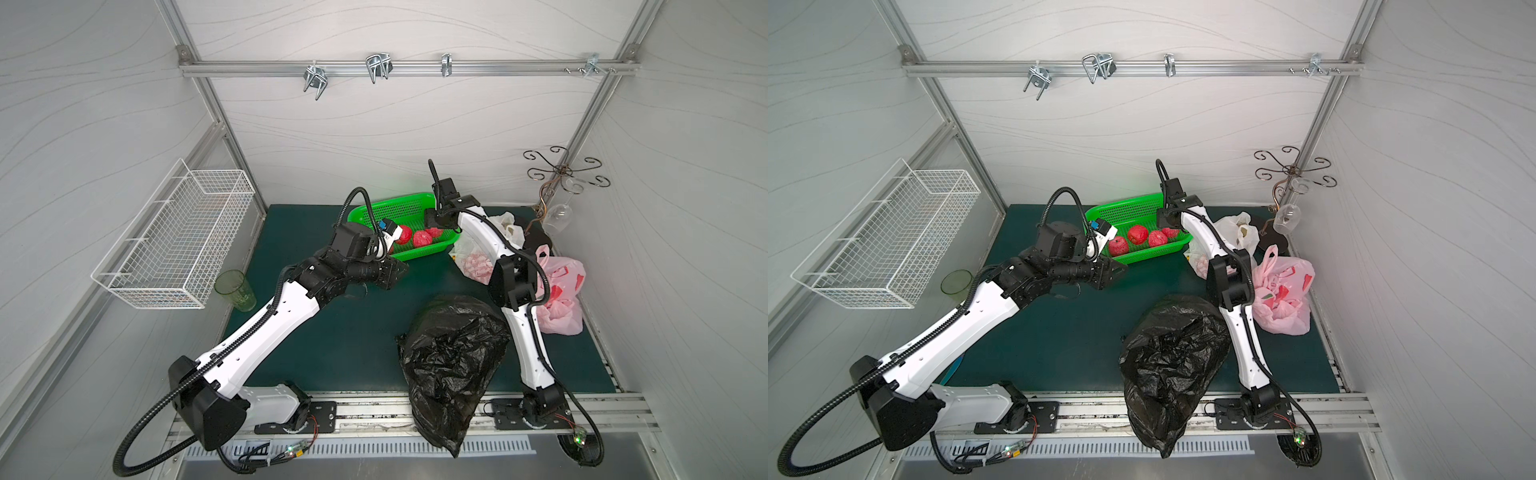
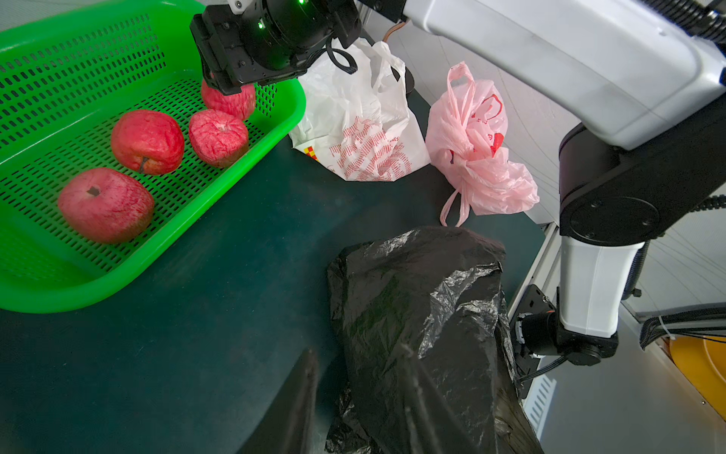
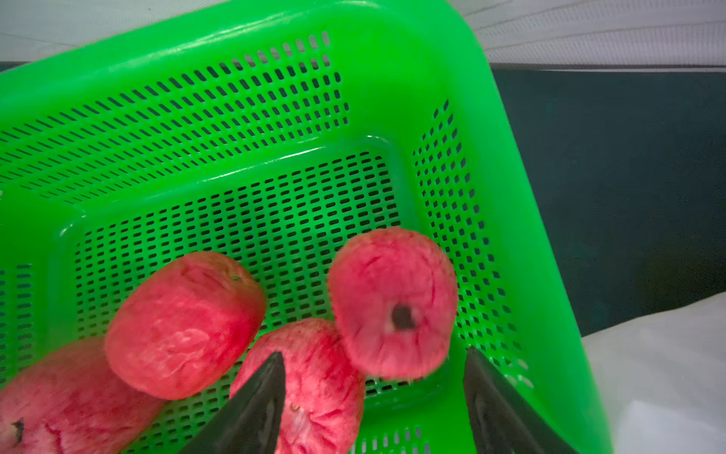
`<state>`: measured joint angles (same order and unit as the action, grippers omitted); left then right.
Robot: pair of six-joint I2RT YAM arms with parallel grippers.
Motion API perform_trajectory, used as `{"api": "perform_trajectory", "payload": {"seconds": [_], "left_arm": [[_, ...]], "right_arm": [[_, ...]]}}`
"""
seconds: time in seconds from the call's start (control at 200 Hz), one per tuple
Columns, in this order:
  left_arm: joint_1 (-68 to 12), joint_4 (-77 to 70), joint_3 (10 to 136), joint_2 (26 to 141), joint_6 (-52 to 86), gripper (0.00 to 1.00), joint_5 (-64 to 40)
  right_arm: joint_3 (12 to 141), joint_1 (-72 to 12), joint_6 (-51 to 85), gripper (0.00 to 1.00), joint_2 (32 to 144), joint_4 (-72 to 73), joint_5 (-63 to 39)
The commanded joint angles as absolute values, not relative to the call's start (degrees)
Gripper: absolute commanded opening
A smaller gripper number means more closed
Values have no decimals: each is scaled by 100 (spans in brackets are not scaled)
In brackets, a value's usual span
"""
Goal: Untie the knot of a plastic bag & take out the apple
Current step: Place the apple in the basket, then pick up the plastic bag at the center of the board.
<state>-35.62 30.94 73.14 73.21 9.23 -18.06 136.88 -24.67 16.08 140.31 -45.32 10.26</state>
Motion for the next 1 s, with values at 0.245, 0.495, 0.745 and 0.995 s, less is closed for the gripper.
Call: {"api": "perform_trajectory", "payload": {"seconds": [0.245,0.495,0.745,0.995], "left_arm": [[-3526,2838,7357,7337,912,37,-1842],[-3546,2902,7429,7693,949,39,-2078],[-4610,3718,7480,7656,896,42,-1102],[-5466,3796,5230,5897,2348,36,-496]], "right_arm": [[12868,-2478,1645,79,12871,-4777,960],[8666,-2737,1969,79,9318,-3481,814],[6297,-2831,2318,89,6925,-3908,1144],[5273,-2764,2435,91,6141,-3920,846]]}}
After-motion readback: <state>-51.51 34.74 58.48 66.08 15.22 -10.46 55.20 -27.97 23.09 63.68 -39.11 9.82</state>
